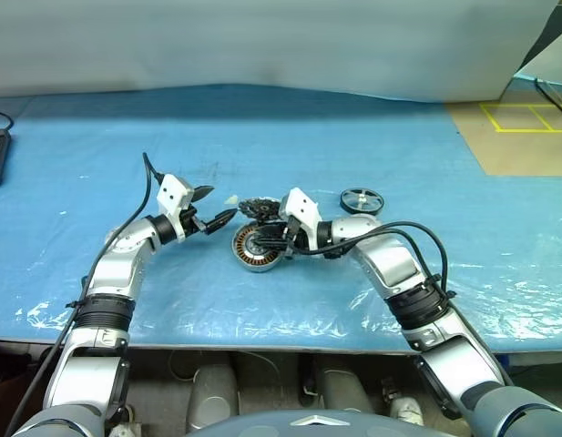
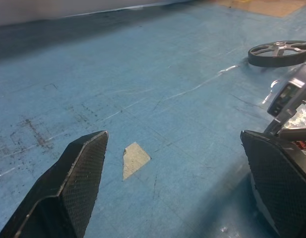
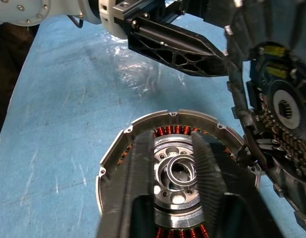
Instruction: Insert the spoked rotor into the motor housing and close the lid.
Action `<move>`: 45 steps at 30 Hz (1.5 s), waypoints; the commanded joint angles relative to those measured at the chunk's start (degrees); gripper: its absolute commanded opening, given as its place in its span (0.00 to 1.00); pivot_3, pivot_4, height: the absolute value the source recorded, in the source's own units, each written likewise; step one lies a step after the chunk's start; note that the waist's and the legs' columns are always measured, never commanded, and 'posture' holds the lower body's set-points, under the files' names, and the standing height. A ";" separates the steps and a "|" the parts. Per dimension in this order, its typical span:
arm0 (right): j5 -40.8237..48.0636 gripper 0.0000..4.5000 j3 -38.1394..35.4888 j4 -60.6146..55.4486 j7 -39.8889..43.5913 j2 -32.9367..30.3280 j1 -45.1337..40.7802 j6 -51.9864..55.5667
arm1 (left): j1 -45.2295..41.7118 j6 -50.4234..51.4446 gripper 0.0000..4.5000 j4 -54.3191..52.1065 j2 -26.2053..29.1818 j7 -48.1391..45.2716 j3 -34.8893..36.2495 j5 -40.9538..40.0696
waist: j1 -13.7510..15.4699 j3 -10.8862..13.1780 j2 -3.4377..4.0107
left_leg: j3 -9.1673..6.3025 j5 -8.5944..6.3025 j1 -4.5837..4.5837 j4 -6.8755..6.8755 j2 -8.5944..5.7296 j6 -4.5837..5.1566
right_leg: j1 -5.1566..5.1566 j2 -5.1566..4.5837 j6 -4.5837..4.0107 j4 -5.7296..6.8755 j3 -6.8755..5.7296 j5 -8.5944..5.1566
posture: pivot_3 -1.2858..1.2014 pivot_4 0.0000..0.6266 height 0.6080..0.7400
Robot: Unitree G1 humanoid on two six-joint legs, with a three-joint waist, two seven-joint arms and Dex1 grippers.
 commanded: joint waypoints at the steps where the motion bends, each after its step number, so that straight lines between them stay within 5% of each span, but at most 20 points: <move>1: 0.26 0.00 -1.31 0.66 -1.16 0.68 -0.67 -0.38 | -0.44 -1.04 1.00 -0.96 0.72 0.11 0.58 0.21 | 0.00 0.00 0.00 | 0.00 0.00 0.00 0.00 0.00 0.00 | 0.00 0.00 0.00 0.00 0.00 0.00 | 0.52 0.24 1.00; 45: -0.17 0.00 0.22 -6.84 -1.68 -1.68 -0.14 4.19 | 0.97 -0.96 1.00 -2.12 0.59 1.12 0.57 0.68 | -0.01 0.00 0.00 | 0.00 0.00 0.01 -0.04 0.00 -0.01 | 0.00 0.00 0.01 -0.02 0.01 -0.01 | 0.52 0.24 1.00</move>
